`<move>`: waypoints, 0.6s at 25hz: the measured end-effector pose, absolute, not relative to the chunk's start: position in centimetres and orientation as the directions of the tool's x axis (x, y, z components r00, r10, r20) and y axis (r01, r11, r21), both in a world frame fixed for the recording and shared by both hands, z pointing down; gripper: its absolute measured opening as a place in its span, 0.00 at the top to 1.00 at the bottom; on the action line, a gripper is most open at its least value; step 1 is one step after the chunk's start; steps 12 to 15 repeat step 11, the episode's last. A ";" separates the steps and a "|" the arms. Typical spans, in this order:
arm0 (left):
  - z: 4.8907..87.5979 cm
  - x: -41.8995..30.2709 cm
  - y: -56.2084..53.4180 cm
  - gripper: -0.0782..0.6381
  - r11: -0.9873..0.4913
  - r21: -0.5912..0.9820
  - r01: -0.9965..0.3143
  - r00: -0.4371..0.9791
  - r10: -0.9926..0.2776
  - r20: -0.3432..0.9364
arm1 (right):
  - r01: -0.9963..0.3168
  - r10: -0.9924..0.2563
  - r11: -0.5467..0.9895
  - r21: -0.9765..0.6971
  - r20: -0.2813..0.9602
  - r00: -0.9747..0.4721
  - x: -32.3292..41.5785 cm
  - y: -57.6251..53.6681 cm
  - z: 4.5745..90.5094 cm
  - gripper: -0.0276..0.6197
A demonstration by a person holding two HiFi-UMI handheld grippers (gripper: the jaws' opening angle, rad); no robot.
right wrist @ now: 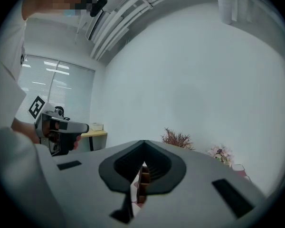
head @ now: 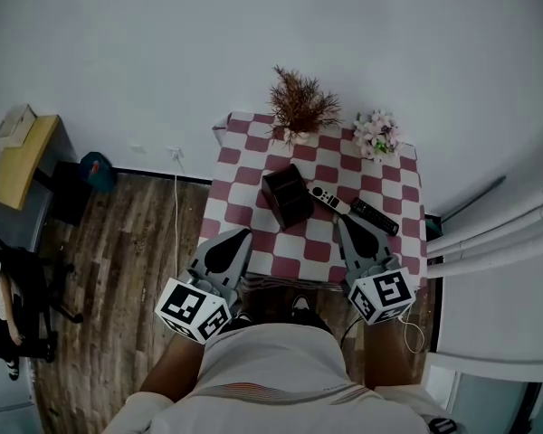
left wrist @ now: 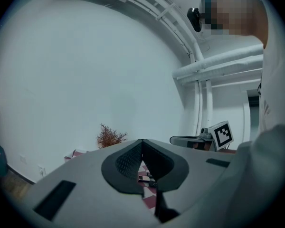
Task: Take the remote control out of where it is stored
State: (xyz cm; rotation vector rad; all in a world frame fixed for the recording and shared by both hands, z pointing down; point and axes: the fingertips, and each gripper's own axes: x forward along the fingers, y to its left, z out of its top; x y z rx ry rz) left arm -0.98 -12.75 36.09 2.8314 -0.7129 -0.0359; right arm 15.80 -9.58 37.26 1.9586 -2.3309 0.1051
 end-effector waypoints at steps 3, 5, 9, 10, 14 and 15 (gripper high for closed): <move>36.0 -0.7 -12.8 0.88 -0.859 0.219 -0.462 0.883 -0.468 0.030 | -0.983 -0.975 0.183 0.007 0.129 -0.181 15.8 -9.9 37.4 0.94; 36.0 -0.6 -12.7 0.88 -0.858 0.220 -0.463 0.883 -0.468 0.034 | -0.981 -0.972 0.193 0.003 0.140 -0.191 15.7 -10.0 37.7 0.94; 35.7 -0.3 -12.7 0.88 -0.857 0.225 -0.463 0.883 -0.468 0.033 | -0.979 -0.968 0.204 -0.001 0.149 -0.202 15.8 -10.2 37.8 0.94; 35.7 -0.3 -12.7 0.88 -0.857 0.226 -0.463 0.883 -0.469 0.033 | -0.978 -0.967 0.207 -0.001 0.151 -0.205 15.8 -10.2 37.8 0.94; 35.6 -0.2 -12.7 0.88 -0.857 0.226 -0.464 0.883 -0.469 0.032 | -0.978 -0.966 0.210 0.000 0.152 -0.207 15.9 -10.2 37.8 0.94; 35.6 -0.2 -12.7 0.88 -0.857 0.226 -0.464 0.883 -0.469 0.032 | -0.978 -0.966 0.210 0.000 0.152 -0.207 15.9 -10.2 37.8 0.94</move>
